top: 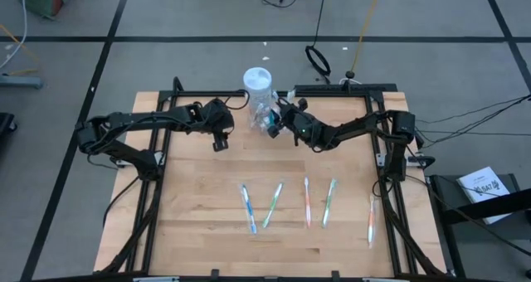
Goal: Pick & Place toothbrushing station
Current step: Put the blue mouthwash bottle into the transparent organizer, then put the orange toothbrush into the transparent organizer, then put the green toothbrush into the transparent organizer
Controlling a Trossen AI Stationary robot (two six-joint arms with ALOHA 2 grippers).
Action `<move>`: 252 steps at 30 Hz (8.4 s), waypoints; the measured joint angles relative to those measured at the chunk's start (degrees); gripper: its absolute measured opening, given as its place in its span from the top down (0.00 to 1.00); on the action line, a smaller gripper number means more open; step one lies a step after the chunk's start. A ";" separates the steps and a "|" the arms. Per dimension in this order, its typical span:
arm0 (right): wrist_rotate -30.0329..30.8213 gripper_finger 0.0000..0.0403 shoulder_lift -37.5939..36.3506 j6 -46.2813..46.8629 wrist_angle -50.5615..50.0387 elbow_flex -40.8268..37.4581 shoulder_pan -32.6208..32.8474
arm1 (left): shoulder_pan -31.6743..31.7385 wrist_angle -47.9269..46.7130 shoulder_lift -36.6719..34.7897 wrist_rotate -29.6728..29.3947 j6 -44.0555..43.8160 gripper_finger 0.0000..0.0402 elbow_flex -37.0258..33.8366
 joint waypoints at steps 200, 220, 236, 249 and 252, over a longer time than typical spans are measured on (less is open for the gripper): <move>-15.12 0.52 -31.15 -7.92 -12.29 -20.76 -2.76 | -11.26 13.47 0.74 4.57 -12.03 0.48 -0.02; -15.10 0.51 -51.17 -13.62 -25.02 -20.78 -3.85 | -16.57 45.05 21.64 2.01 -25.54 0.48 -0.02; -15.11 0.51 -51.56 -14.53 -26.64 -20.76 -3.85 | -14.56 49.22 32.26 9.99 -26.39 0.48 0.09; -15.13 0.51 -51.56 -14.56 -26.64 -20.76 -3.85 | -14.25 47.67 31.93 15.05 -25.02 0.80 0.07; -15.12 0.51 -51.56 -14.56 -26.62 -20.76 -3.85 | -14.29 47.55 31.58 15.80 -23.84 0.88 0.07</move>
